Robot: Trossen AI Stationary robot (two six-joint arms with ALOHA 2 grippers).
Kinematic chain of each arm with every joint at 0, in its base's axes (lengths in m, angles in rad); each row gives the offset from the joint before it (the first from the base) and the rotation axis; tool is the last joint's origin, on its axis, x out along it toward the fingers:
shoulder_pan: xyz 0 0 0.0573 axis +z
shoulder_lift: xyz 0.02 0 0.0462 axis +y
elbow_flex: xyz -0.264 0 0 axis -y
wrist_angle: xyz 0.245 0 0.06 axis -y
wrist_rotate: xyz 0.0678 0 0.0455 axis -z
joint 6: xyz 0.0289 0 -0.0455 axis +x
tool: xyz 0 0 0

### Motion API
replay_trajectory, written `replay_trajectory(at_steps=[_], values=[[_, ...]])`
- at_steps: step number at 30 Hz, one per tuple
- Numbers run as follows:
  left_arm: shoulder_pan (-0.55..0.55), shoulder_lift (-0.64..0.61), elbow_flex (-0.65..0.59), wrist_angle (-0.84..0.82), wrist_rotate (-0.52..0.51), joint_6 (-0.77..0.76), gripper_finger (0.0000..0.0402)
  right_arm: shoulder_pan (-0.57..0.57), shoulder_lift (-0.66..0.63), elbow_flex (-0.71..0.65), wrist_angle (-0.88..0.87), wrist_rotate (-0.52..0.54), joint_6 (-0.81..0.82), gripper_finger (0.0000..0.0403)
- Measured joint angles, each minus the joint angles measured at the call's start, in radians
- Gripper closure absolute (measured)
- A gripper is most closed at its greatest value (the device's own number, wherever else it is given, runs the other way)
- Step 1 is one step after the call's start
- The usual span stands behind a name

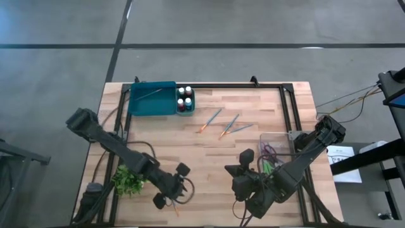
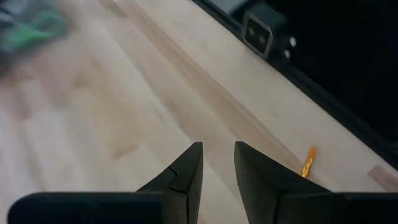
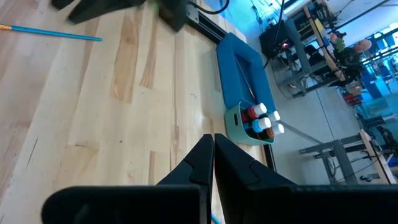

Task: Pick & Place Paint Supplies
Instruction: Put the blue paint brush into the blue bin

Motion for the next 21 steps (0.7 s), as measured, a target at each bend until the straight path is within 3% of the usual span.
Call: replay_trajectory(at_steps=[7,11,21], values=[[-0.026,0.197,0.121,-0.061,0.092,0.031,0.0303,0.0,0.0,0.0,-0.005,0.0,0.0,0.0394],[-0.065,0.263,0.196,-0.177,0.094,0.053,0.0303,0.005,0.0,0.0,-0.006,0.0,0.005,0.0394],[-0.128,0.397,0.271,-0.19,0.101,0.069,0.0303,0.02,0.0,-0.001,-0.006,0.0,0.009,0.0394]])
